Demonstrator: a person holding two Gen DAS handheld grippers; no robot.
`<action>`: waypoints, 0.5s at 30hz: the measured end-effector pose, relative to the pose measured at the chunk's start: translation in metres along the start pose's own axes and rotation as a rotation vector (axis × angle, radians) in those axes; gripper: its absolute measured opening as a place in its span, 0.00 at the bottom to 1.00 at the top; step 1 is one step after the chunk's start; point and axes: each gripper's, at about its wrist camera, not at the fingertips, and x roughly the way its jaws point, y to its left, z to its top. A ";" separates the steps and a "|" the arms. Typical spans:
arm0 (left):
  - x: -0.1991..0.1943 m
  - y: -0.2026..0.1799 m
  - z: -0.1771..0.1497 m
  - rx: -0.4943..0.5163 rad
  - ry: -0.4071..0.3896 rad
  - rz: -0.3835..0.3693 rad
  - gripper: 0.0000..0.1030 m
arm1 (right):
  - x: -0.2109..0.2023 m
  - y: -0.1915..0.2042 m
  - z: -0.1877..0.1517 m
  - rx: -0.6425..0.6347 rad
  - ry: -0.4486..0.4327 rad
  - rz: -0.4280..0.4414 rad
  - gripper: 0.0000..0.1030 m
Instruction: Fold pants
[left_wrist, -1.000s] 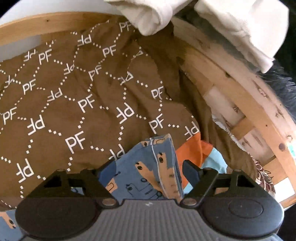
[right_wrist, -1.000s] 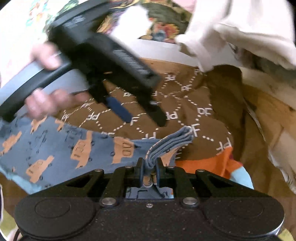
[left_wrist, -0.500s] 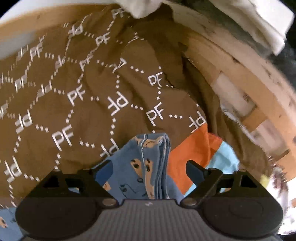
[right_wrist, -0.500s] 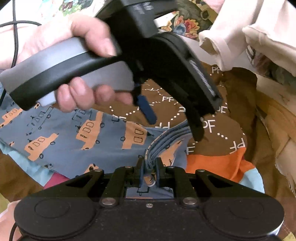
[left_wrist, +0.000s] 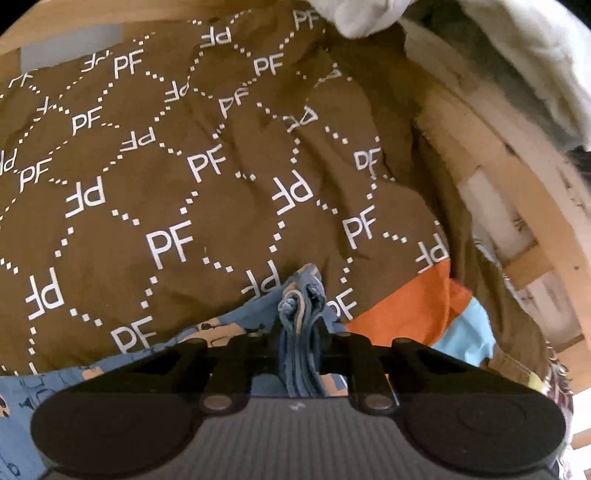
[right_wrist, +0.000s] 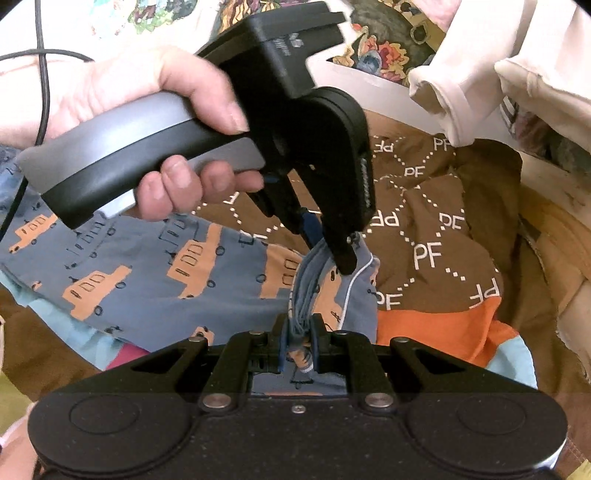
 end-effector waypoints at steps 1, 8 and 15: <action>-0.005 0.003 -0.002 0.008 -0.007 -0.008 0.13 | -0.002 0.001 0.001 -0.003 -0.004 0.008 0.13; -0.034 0.028 -0.013 0.005 -0.014 -0.008 0.12 | -0.007 0.022 0.012 -0.040 -0.022 0.078 0.13; -0.066 0.057 -0.036 0.031 0.008 0.047 0.12 | -0.005 0.056 0.021 -0.054 -0.019 0.176 0.13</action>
